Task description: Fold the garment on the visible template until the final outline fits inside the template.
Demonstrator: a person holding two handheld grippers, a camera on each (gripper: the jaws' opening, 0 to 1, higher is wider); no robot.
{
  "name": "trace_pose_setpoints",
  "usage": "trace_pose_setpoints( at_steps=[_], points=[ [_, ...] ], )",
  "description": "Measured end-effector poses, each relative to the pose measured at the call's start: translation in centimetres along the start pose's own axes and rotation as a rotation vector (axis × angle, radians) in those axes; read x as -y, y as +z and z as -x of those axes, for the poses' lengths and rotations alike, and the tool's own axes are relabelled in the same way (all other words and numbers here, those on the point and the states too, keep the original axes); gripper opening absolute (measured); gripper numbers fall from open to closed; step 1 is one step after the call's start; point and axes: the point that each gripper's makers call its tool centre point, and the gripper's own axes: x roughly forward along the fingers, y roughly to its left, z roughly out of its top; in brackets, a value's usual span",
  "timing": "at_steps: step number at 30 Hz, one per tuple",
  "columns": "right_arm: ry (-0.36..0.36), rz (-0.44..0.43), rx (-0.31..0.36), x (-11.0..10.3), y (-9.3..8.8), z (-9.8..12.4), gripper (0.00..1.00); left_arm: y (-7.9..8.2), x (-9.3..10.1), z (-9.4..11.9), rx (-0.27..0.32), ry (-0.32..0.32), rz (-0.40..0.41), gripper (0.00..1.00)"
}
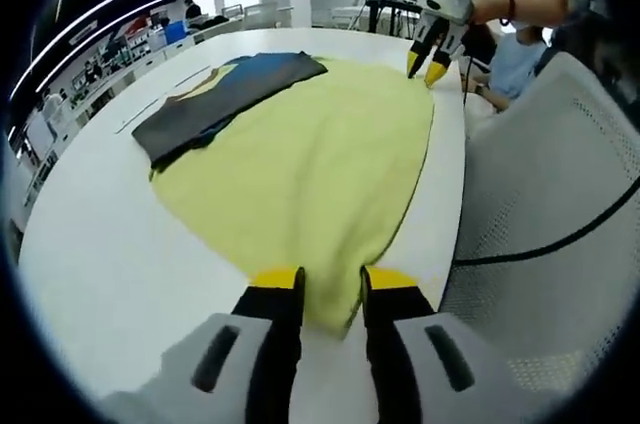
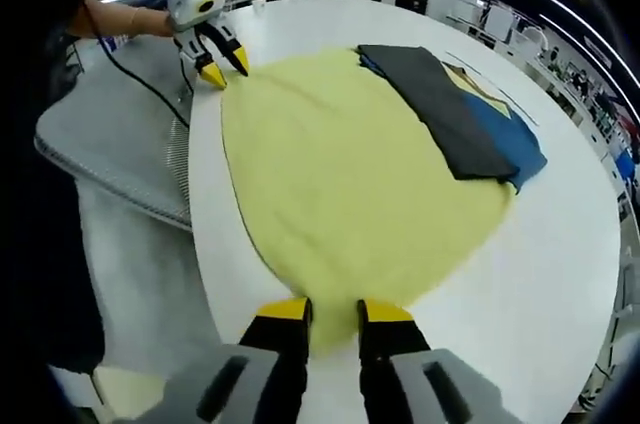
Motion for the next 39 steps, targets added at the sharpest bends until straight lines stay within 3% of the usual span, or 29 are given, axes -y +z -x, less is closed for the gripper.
trace_pose_setpoints(
  at_steps=[4,6,11,16,19,27,39],
  points=[
    [-0.011,-0.014,0.005,0.4,0.0,0.0,0.07,0.0,-0.4,0.1,-0.007,0.017,-0.01,0.09],
    [-0.011,-0.008,0.006,0.4,0.0,0.0,0.05,0.3,-0.7,-0.1,0.007,0.033,-0.081,0.08],
    [-0.018,-0.016,0.016,0.5,0.0,0.1,0.02,0.2,-1.0,-0.1,0.013,0.04,-0.026,0.02],
    [-0.015,-0.065,0.056,0.4,0.4,1.0,0.01,1.5,-0.6,1.2,0.028,0.055,0.021,0.01],
    [0.0,-0.088,0.064,0.0,0.3,1.3,0.0,1.8,0.2,1.6,0.027,0.06,0.007,0.01],
    [0.028,-0.118,0.057,-1.1,-0.4,1.7,0.0,0.3,2.6,1.5,-0.043,0.001,0.0,0.01],
    [0.079,-0.13,0.051,-2.5,-0.2,3.7,0.0,1.2,4.1,3.6,-0.058,-0.074,-0.009,0.01]
  ],
)
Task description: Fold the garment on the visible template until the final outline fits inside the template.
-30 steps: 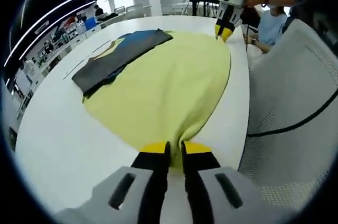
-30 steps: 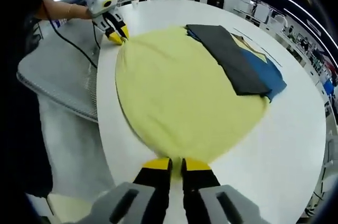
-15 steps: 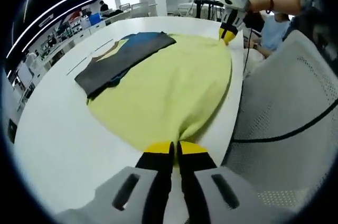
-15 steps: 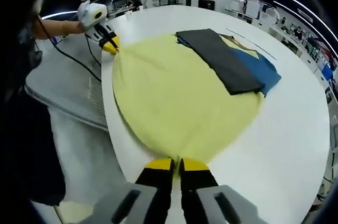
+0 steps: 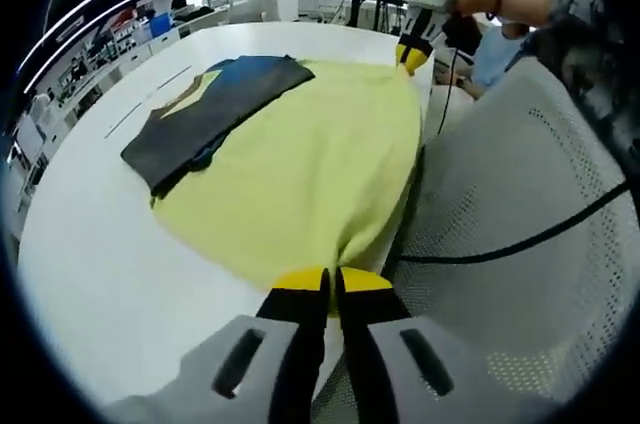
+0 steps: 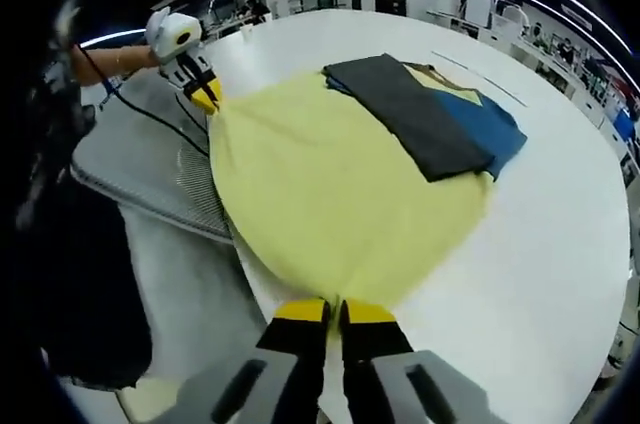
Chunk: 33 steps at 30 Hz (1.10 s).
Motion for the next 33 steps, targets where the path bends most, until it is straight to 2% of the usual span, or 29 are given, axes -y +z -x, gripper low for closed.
trace_pose_setpoints(
  at_steps=[6,10,14,22,26,27,33],
  points=[
    [0.033,0.02,-0.016,-0.9,0.2,0.8,0.0,0.2,0.4,1.3,0.011,-0.034,0.029,0.01],
    [0.024,0.013,0.007,-0.7,1.0,1.5,0.0,1.0,-0.2,2.0,0.046,-0.025,0.065,0.01],
    [-0.017,0.008,0.052,0.4,2.5,2.4,0.0,2.1,-1.6,2.6,0.084,0.022,0.111,0.01],
    [-0.085,0.017,0.1,2.4,4.5,3.9,0.0,4.5,-4.0,3.9,0.142,0.159,0.102,0.01],
    [-0.115,0.029,0.115,3.2,5.4,4.3,0.0,5.5,-4.7,4.6,0.171,0.202,0.104,0.01],
    [-0.132,0.022,0.124,3.6,5.7,4.5,0.0,6.0,-5.0,4.8,0.198,0.217,0.105,0.01],
    [-0.174,0.009,0.185,5.1,7.8,5.4,0.0,7.1,-6.4,5.6,0.231,0.297,0.101,0.01]
  ],
)
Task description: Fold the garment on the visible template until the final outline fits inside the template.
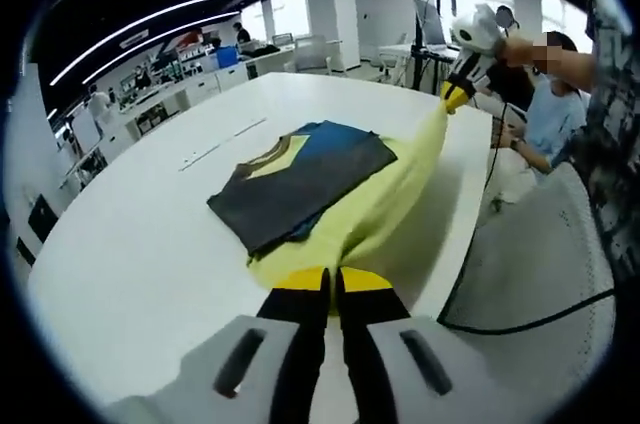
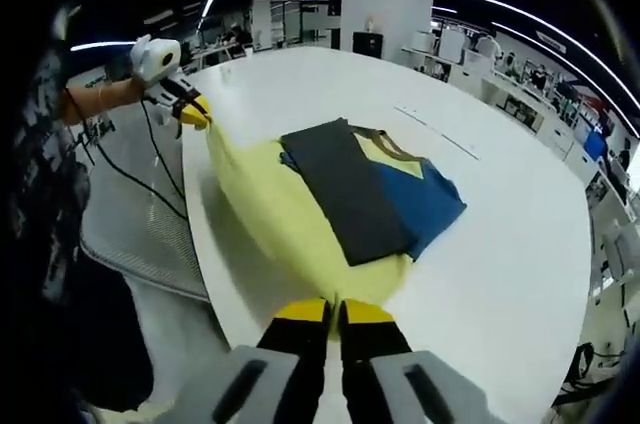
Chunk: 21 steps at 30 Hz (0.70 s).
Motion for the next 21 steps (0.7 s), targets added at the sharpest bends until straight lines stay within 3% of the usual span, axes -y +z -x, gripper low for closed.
trace_pose_setpoints(
  at_steps=[7,15,21],
  points=[
    [-0.051,-0.026,0.044,1.7,2.0,-0.3,0.0,1.1,-2.2,-0.8,0.031,0.095,0.026,0.01],
    [-0.105,-0.021,0.082,3.6,4.4,-0.3,0.0,2.8,-4.3,-1.2,0.065,0.192,-0.003,0.01],
    [-0.167,0.032,0.084,5.2,5.8,-0.4,0.0,4.4,-5.9,-1.8,0.091,0.233,0.007,0.01]
  ],
)
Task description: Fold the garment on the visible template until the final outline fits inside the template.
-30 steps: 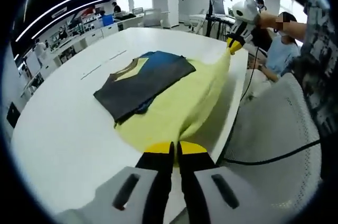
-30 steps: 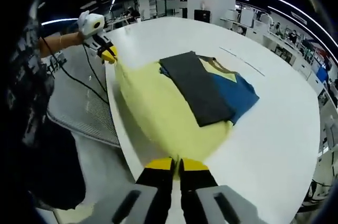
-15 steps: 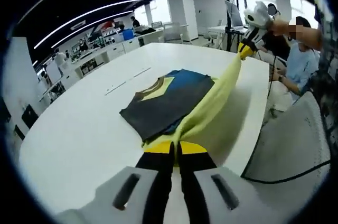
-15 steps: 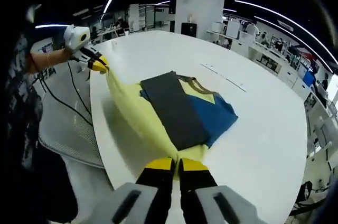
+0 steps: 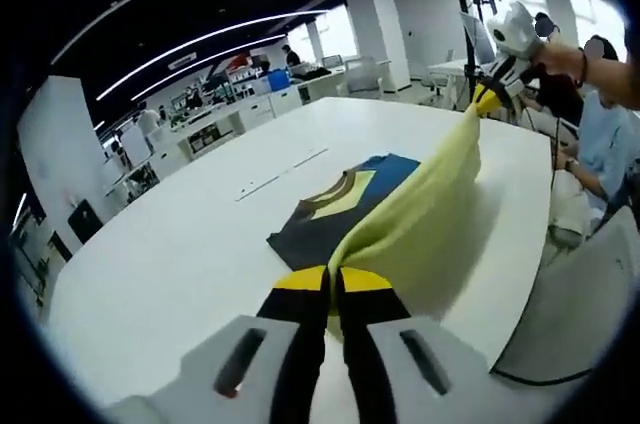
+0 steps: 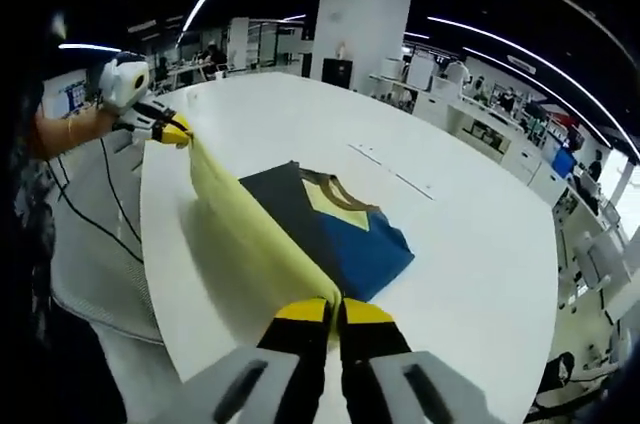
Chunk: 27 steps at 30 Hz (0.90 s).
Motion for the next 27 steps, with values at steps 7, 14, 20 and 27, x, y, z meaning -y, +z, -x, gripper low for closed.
trace_pose_setpoints(
  at_steps=[7,14,20,27],
  points=[
    [-0.051,0.068,-0.007,1.2,0.9,-0.7,0.0,1.6,-1.4,-1.2,0.029,0.068,-0.035,0.01],
    [-0.093,0.086,-0.006,2.9,1.6,-1.7,0.0,2.7,-3.0,-2.9,0.053,0.127,0.009,0.0],
    [-0.129,0.066,0.018,4.8,2.6,-2.6,0.0,3.9,-4.5,-4.2,0.073,0.164,0.015,0.0],
    [-0.176,0.055,0.032,6.7,3.7,-3.7,0.0,5.1,-6.2,-6.0,0.089,0.206,0.011,0.0]
  ],
)
